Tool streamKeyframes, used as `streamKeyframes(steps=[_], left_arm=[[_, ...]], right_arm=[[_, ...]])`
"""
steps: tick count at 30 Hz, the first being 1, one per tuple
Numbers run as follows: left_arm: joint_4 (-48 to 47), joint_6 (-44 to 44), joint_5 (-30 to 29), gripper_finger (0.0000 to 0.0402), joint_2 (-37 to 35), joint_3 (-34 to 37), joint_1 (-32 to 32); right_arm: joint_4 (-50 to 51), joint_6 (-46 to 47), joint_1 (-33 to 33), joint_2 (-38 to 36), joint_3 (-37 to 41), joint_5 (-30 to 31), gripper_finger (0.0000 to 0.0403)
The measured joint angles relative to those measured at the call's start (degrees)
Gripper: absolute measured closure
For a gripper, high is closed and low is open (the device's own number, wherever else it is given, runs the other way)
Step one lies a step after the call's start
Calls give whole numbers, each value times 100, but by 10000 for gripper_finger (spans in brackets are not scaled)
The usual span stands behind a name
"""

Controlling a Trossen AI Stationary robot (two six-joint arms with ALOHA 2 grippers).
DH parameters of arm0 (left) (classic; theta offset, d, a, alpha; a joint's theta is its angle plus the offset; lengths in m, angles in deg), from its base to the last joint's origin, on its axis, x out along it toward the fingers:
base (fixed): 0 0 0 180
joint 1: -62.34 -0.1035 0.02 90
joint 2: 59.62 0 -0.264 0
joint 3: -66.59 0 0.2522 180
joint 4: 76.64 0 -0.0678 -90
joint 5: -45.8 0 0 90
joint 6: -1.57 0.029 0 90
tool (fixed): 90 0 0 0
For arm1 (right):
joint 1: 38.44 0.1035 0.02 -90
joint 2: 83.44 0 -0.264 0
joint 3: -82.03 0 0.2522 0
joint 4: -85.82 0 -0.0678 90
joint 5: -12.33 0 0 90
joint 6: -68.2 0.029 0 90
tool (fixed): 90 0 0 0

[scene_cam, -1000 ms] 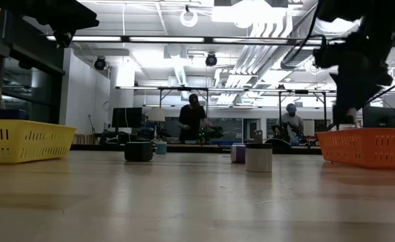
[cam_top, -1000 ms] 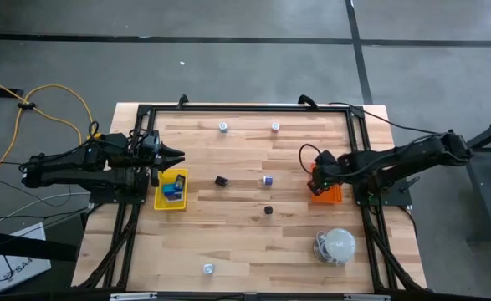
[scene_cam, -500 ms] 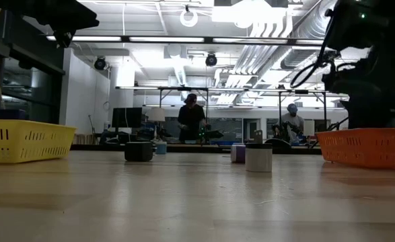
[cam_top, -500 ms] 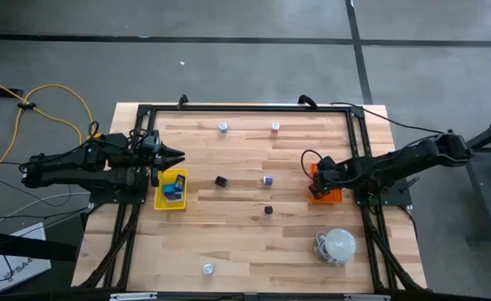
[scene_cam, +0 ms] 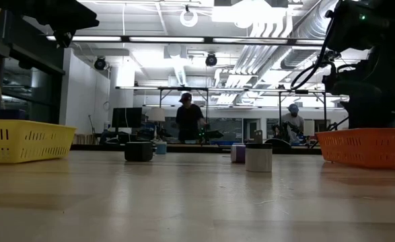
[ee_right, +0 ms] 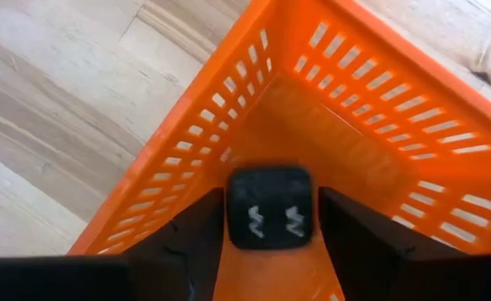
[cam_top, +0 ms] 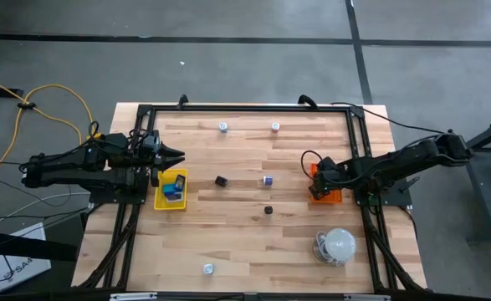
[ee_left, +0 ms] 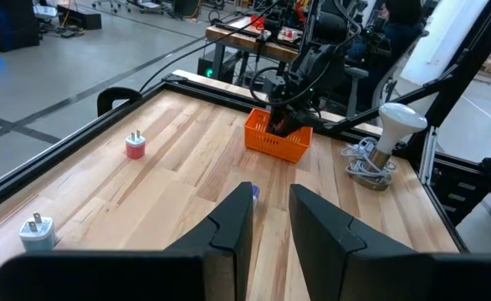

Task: Pick & Place Office items
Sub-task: Put the bottom black charger adapter into the orange bin

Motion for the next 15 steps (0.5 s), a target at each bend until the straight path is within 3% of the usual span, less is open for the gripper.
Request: streamKeyframes(steps=[15], left_arm=[[0,0,0,324,-1,0,1]], right_arm=[[7,-9,0,0,0,0,212]])
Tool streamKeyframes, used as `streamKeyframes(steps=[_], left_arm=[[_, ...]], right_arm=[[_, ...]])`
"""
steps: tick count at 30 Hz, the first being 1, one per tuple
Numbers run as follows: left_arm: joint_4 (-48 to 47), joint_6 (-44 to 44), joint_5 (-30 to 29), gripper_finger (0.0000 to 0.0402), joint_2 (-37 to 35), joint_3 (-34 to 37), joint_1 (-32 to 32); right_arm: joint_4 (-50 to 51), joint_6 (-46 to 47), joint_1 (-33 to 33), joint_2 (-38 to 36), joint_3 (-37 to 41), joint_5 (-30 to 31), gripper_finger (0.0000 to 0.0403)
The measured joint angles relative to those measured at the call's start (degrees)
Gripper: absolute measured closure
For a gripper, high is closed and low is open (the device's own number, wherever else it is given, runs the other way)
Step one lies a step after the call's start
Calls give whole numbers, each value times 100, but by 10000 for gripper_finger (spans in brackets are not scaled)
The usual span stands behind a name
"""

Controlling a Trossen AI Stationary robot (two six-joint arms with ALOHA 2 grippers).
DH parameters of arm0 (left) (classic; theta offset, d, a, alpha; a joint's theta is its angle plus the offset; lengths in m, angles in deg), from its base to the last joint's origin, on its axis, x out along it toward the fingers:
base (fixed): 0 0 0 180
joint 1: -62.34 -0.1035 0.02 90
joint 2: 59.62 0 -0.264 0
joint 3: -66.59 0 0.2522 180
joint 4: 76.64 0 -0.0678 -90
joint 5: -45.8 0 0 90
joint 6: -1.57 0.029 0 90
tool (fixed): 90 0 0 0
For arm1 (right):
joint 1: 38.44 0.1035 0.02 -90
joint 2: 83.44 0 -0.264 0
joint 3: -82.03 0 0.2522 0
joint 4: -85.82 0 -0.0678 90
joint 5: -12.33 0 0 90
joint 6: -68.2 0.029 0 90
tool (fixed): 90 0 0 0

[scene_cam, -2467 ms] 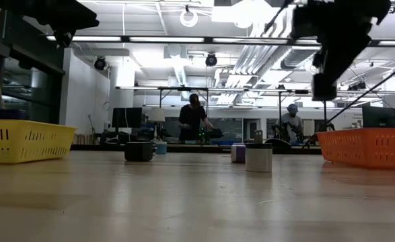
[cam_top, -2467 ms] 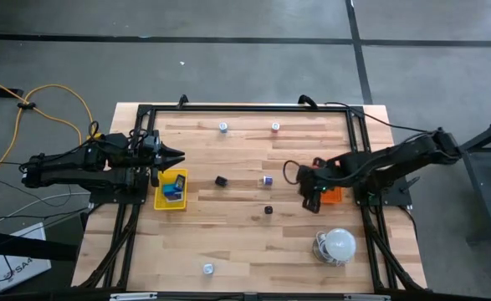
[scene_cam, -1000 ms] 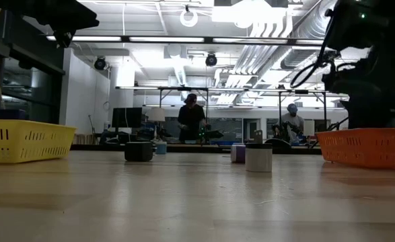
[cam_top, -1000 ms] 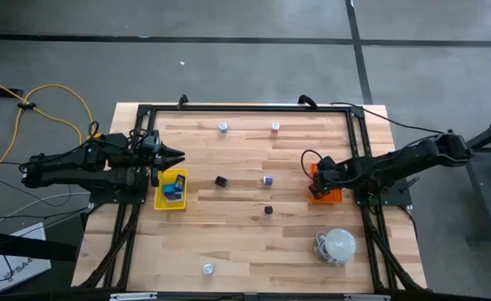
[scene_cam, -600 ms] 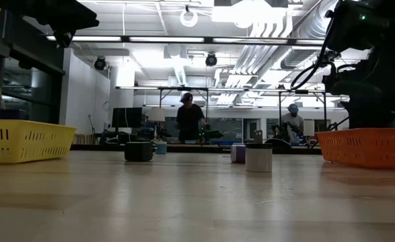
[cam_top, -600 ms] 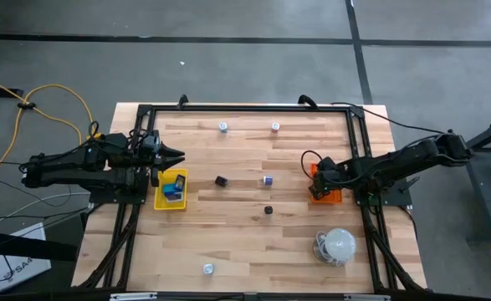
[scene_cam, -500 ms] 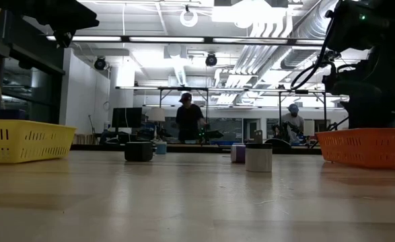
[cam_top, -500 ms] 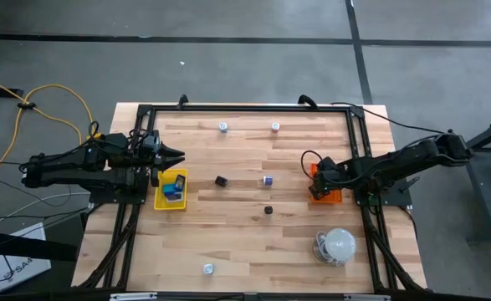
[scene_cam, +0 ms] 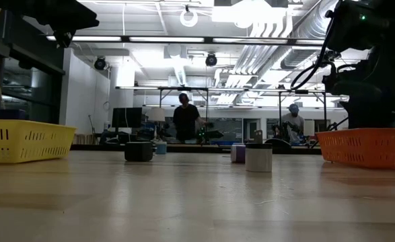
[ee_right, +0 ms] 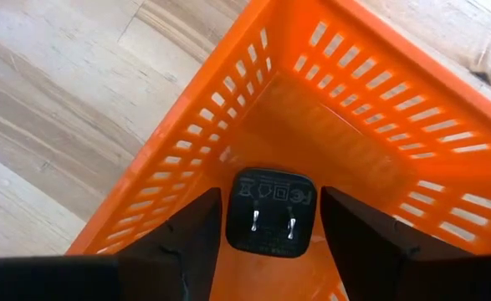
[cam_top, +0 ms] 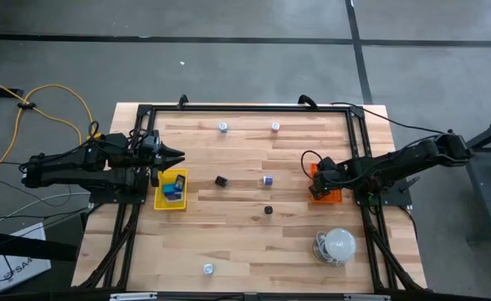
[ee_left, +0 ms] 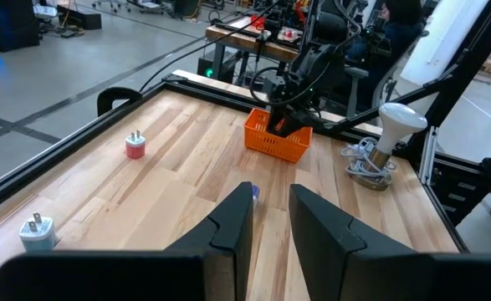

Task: Pick & Place Office items
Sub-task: Put the bottom black charger adapter into the orange bin

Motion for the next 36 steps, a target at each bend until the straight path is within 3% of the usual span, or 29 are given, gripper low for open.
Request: streamKeyframes(steps=[15,27,36], left_arm=[[1,0,1,324,-2,0,0],[2,0,-1,324,1,0,0],[2,0,1,324,-2,0,-1]], right_arm=[[185,-33,-2,-196,-43,-33,210],[1164,-78,-2,-466,-870,293,210],[791,-961,-2,-462,-1099,327,210]])
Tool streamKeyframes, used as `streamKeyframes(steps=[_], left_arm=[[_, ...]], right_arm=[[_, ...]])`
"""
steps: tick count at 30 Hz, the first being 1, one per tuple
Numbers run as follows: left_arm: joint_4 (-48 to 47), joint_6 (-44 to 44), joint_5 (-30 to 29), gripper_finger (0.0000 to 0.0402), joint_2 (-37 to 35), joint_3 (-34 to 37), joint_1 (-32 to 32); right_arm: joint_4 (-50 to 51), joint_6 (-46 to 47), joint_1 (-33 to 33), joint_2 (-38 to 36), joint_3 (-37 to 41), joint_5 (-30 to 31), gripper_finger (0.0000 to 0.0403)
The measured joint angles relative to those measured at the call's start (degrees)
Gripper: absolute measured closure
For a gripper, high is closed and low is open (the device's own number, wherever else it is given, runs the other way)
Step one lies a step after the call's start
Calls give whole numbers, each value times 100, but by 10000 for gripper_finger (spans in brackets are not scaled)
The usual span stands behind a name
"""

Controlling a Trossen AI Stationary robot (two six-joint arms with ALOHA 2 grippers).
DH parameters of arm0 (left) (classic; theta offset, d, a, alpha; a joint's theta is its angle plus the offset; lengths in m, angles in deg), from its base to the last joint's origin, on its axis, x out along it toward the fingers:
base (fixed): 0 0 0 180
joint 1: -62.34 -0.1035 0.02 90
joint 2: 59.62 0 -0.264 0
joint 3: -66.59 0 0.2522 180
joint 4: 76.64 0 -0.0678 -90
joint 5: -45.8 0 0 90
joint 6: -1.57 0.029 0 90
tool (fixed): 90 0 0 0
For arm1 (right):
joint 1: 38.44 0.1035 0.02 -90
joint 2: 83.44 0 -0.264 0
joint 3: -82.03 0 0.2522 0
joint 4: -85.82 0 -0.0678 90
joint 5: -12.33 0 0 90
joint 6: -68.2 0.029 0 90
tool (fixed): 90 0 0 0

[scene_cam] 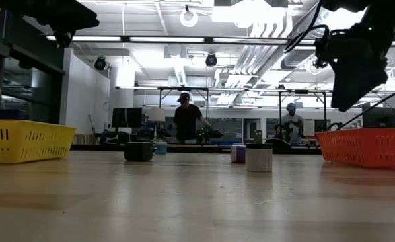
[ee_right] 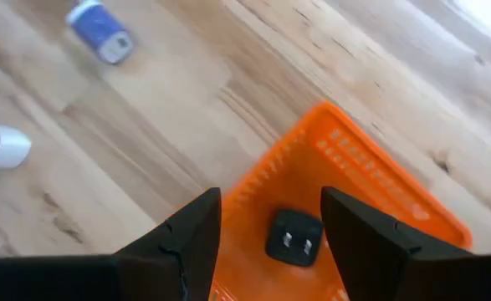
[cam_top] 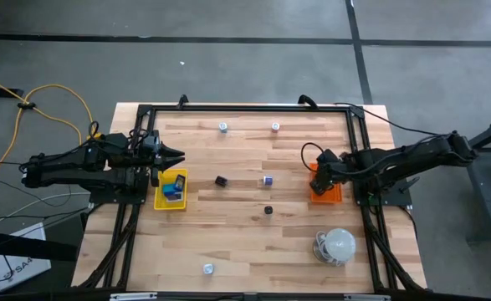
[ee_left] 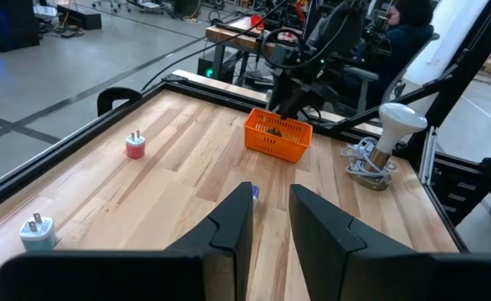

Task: Pick & Place Office items
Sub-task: Put the bottom black charger adapter into the orange bin

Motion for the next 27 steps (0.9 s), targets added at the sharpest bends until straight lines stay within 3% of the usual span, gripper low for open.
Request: streamKeyframes(steps=[9,18,27], left_arm=[[0,0,0,324,0,0,0],[0,0,0,324,0,0,0],[0,0,-1,324,2,0,0]], right_arm=[[-1585,-1379,2,148,0,-254,210],[-2975,-2260,6,785,-2,-770,210],[-2957,-3295,286,1953,-989,-757,210]])
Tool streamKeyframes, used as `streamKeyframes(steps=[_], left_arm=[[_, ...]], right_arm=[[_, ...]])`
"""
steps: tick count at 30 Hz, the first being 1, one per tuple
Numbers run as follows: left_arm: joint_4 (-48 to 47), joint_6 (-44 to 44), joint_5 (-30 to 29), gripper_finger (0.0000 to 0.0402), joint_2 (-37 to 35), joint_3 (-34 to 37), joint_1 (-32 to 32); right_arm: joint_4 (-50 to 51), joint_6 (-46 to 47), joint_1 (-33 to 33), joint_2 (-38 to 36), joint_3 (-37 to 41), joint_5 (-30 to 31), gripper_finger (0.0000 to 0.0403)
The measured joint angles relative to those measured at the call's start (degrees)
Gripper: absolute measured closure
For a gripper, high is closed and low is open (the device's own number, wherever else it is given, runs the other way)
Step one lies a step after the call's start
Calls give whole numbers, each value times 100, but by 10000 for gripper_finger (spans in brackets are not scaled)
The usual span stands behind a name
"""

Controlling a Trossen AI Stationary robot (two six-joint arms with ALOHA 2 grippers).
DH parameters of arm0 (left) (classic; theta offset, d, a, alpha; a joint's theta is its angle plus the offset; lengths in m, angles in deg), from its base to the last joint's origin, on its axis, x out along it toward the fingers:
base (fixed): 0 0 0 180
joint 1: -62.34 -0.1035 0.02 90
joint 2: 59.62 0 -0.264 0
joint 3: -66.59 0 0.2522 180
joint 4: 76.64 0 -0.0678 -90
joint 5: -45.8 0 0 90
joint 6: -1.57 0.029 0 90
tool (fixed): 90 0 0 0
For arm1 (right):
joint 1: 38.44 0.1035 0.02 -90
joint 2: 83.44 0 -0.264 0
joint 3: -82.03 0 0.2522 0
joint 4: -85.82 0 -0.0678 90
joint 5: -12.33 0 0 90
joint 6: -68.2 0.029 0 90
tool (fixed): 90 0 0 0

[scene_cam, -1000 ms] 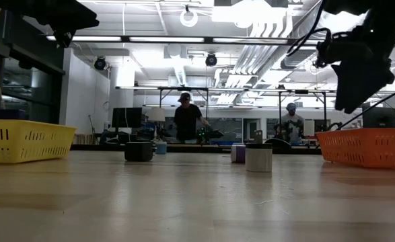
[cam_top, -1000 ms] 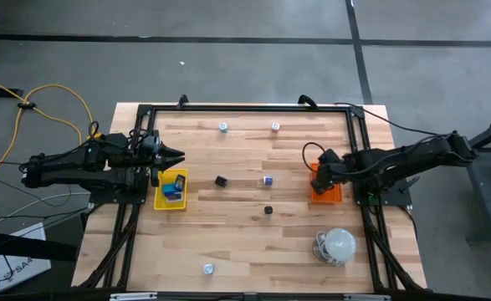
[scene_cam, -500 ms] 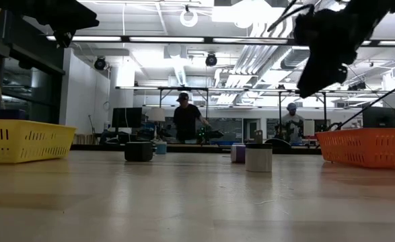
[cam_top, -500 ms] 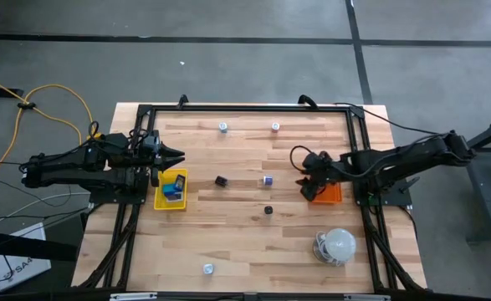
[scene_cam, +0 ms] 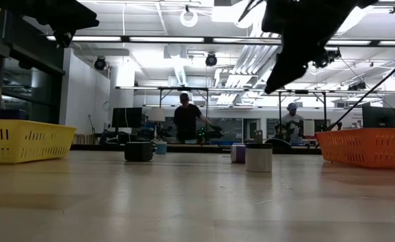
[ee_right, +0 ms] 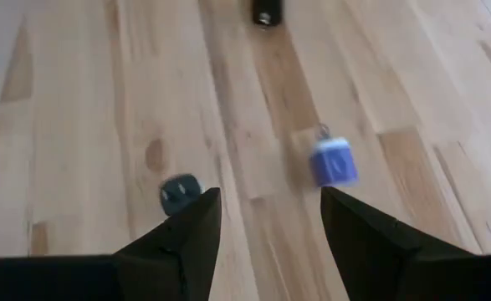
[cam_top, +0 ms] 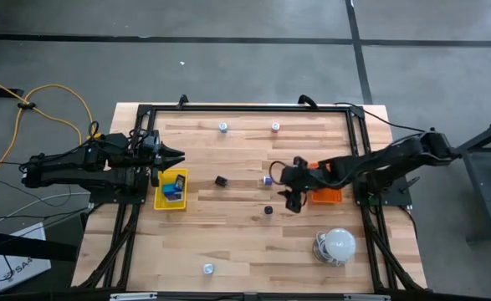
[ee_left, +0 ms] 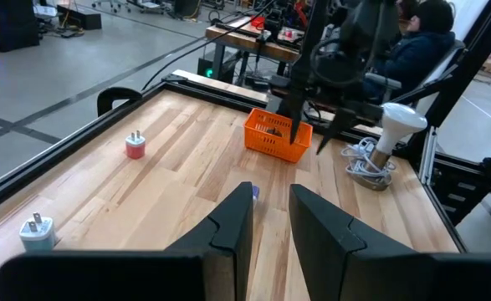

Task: Pick & Place Office items
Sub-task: Put the bottom black charger adapter into the orange bin

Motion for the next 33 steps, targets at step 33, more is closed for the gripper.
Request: streamKeyframes(steps=[33], left_arm=[[0,0,1,324,-2,0,-1]], right_arm=[[-509,-64,869,1613,-320,-322,210]])
